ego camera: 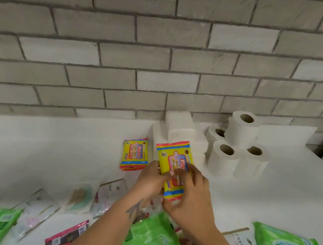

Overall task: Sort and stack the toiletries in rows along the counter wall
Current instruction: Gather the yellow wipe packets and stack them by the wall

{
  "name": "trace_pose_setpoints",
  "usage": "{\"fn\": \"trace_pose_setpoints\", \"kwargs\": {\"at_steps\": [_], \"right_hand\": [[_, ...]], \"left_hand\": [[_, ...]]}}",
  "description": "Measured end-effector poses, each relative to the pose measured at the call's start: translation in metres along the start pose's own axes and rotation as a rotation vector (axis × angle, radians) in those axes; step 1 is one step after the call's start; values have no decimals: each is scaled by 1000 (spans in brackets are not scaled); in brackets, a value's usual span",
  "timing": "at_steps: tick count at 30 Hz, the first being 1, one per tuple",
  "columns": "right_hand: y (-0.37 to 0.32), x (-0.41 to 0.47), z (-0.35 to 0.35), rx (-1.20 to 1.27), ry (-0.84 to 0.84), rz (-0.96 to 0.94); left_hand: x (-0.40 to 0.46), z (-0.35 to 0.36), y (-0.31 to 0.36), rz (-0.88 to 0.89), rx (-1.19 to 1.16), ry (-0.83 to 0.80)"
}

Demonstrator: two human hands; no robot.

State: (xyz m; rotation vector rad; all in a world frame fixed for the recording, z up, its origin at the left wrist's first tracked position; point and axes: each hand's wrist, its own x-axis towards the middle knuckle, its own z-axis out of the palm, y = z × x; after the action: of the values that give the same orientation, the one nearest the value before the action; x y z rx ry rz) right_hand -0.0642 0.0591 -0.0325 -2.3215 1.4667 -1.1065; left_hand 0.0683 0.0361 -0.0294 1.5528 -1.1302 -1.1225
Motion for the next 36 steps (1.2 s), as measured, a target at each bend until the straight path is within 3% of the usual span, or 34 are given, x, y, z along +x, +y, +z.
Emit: {"fn": "trace_pose_setpoints", "kwargs": {"at_steps": [5,13,20,26,31,36], "right_hand": [[-19,10,31,-97,-211,-190],[-48,49,72,-198,-175,-362],[-45,81,114,-378,-321,-283],[-29,95,143,-383,-387,-241],[-32,103,137,-380,-573,-198],[-40,102,137,-364,-586,-148]], "left_hand": [[6,-60,-12,-54,19,63],[29,-113,-23,-101,-10,109],[78,-131,-35,-133,332,171],[108,-127,-44,-113,589,213],[113,-121,-49,-78,556,273],[112,-121,-49,-33,608,289]]}}
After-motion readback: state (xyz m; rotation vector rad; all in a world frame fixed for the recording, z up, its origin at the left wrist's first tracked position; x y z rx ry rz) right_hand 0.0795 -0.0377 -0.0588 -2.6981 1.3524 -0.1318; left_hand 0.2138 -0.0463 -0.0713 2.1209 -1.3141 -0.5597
